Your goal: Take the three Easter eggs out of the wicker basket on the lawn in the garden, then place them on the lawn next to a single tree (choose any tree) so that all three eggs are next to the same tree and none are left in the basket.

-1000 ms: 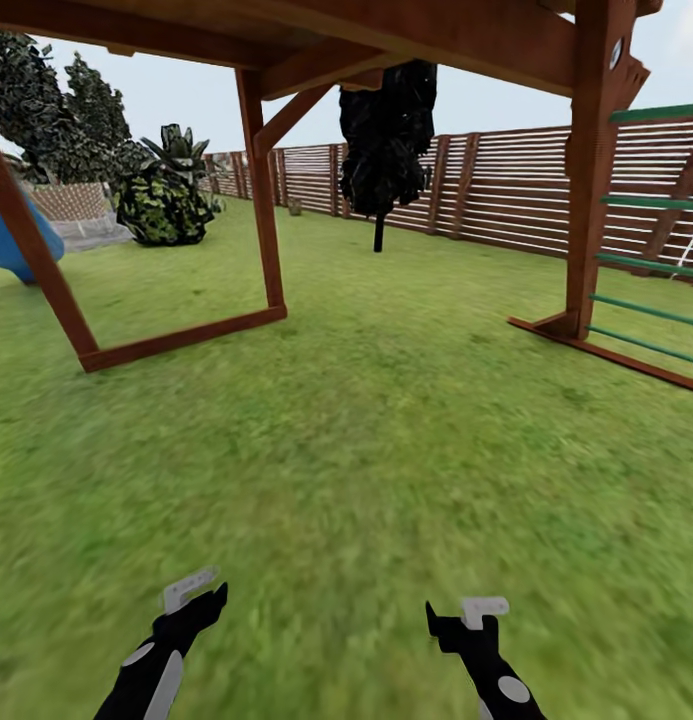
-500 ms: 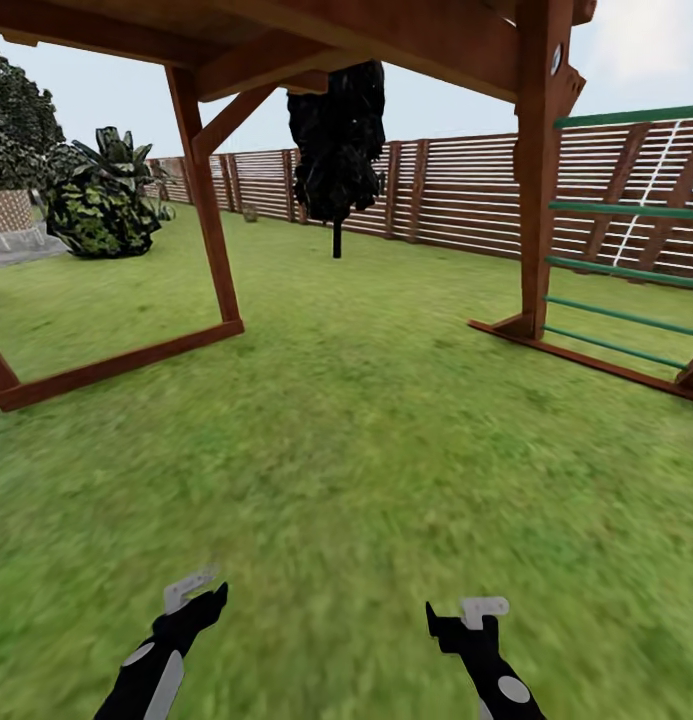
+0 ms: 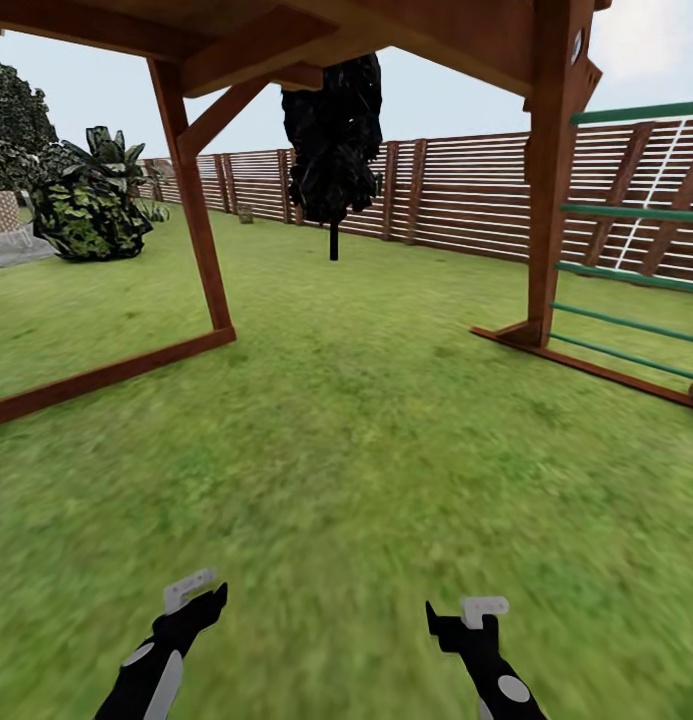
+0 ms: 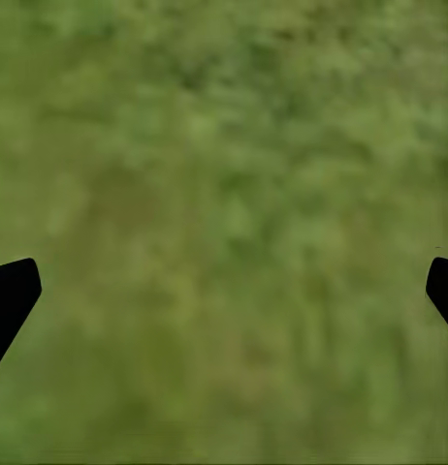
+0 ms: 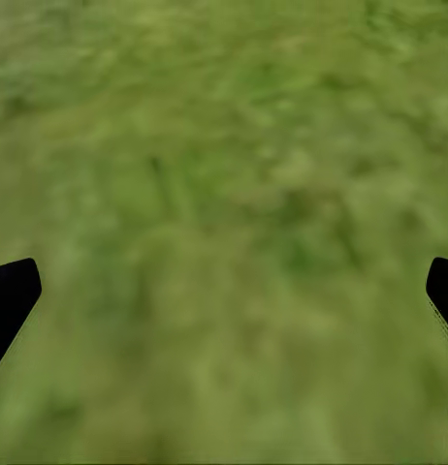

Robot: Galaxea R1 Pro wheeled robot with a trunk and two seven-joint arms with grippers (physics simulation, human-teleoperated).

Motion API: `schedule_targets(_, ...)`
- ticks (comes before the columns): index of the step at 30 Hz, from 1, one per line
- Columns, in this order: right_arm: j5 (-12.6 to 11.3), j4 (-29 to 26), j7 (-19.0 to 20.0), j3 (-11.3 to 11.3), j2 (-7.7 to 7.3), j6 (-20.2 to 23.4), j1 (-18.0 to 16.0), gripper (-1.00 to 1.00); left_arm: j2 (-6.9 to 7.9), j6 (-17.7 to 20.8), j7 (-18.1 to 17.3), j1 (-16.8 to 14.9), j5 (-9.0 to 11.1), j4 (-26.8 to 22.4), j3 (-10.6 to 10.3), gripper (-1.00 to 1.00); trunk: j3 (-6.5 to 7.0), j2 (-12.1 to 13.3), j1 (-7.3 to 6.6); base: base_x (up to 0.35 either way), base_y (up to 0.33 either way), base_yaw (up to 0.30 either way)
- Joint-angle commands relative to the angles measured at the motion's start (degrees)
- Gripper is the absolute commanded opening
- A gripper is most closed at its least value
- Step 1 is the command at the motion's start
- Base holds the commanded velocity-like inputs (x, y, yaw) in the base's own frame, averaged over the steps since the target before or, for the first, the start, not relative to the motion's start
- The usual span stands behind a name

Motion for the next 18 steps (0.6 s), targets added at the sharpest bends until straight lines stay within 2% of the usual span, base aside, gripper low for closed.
schedule_targets(1,-0.1,0.0,0.0,0.1,-0.01,-0.2,0.0,1.0,-0.05,0.4,0.0,0.0,0.6,-0.1,0.1,1.0,-0.05,0.0,0.02,0.332,0.0,0.0)
schedule_targets(18,-0.1,0.0,0.0,0.1,-0.01,-0.2,0.0,1.0,-0.05,0.4,0.0,0.0,0.6,-0.1,0.1,1.0,-0.05,0.0,0.02,0.332,0.0,0.0)
